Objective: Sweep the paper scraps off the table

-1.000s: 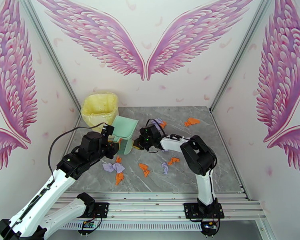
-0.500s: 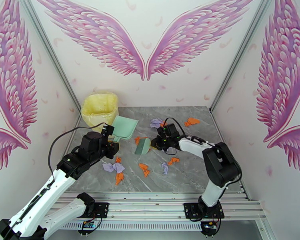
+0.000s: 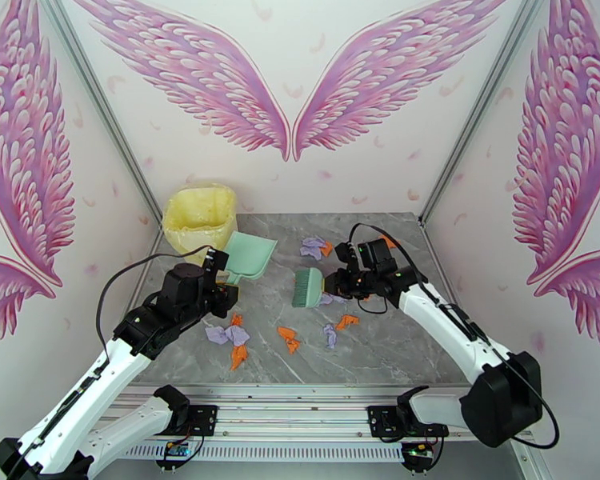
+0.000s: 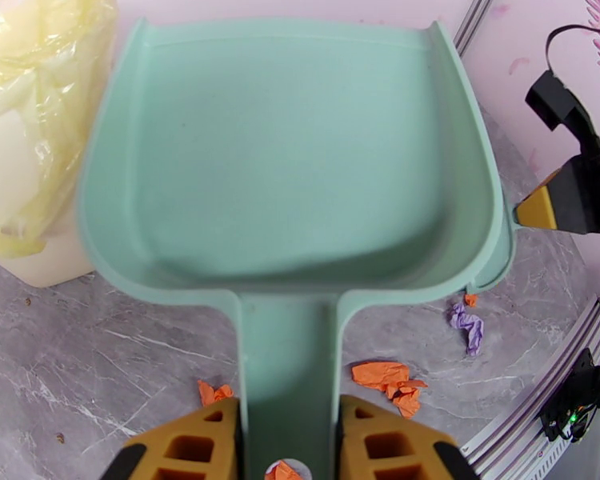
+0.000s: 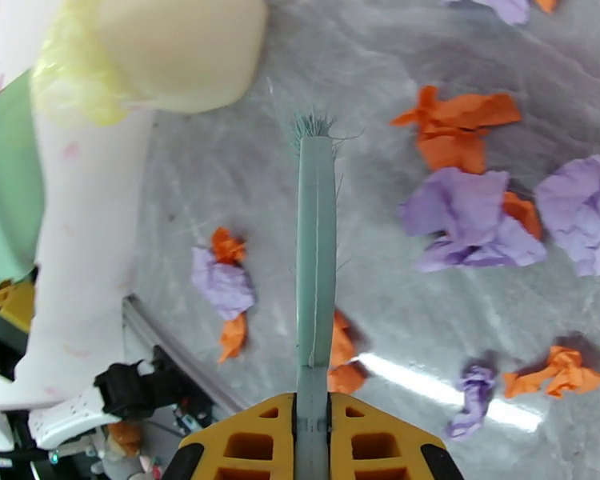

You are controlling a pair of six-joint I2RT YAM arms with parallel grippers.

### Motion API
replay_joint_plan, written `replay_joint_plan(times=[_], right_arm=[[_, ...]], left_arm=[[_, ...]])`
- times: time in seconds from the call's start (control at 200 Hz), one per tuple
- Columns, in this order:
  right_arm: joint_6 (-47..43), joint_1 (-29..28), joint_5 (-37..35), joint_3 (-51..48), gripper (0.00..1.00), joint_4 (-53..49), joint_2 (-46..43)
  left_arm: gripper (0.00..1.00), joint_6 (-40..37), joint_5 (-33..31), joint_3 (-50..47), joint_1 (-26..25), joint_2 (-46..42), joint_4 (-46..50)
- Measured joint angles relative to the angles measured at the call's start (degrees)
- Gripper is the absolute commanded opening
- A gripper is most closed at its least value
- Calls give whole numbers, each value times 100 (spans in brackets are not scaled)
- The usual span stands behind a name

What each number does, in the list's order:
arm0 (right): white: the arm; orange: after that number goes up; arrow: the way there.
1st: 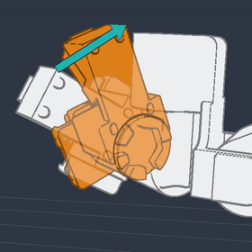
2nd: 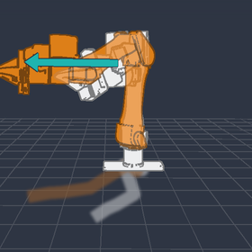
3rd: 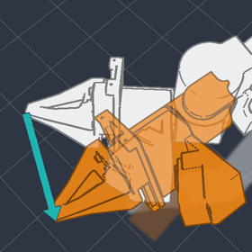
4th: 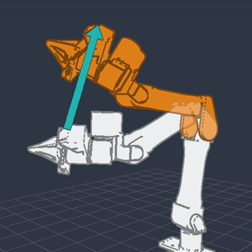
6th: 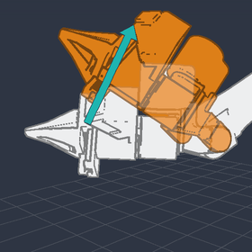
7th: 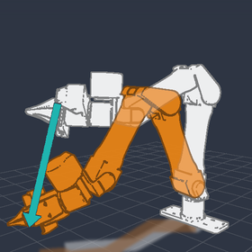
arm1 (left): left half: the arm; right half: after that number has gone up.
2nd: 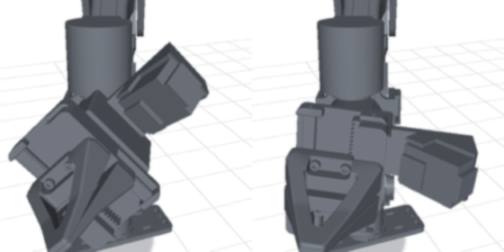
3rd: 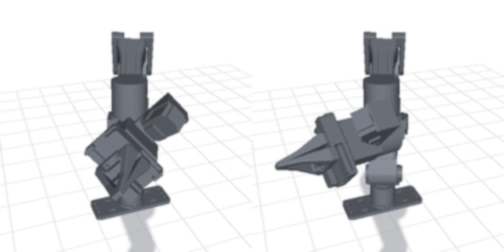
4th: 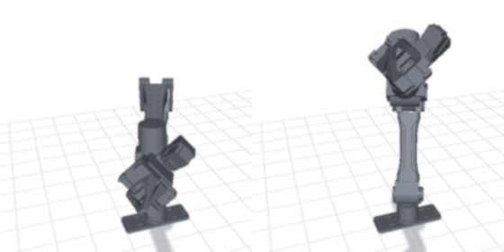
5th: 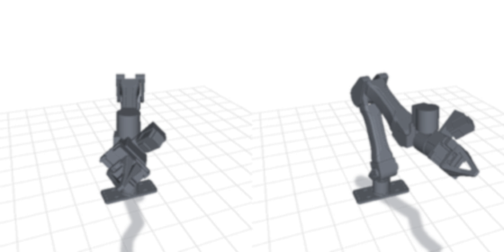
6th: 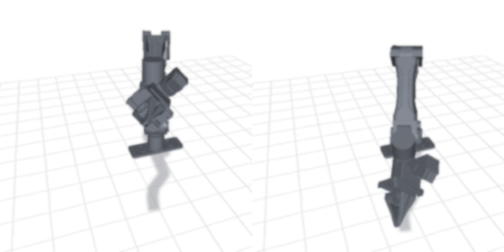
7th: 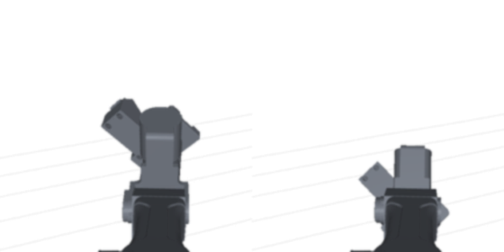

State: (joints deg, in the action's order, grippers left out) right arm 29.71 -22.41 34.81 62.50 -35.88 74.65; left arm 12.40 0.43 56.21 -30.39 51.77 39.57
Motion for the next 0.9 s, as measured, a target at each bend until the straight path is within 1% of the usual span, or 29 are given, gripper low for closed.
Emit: replay_joint_plan(times=[0.16, 0.235, 0.35, 0.685, 0.8, 0.9], right_arm=[[455, -807, 389, -15, 0, 531, 85], [710, -1187, 474, -44, 0, 909, 343], [1110, -1585, 540, -103, 0, 1582, 872], [2162, -2437, 662, -107, 0, 3399, 2256], [2389, -2623, 686, -107, 0, 3847, 2577], [2481, -2736, 684, -105, 0, 4039, 2839]], left_arm=[[0, -2, 17, -4, 0, -24, -2], [0, 0, 20, -4, 0, -26, -2], [0, 0, 20, -4, 0, -37, 0], [0, 2, 17, -4, 0, -118, 0], [0, 0, 22, -4, 0, -133, 0], [0, 2, 22, -7, 0, -133, -2]])
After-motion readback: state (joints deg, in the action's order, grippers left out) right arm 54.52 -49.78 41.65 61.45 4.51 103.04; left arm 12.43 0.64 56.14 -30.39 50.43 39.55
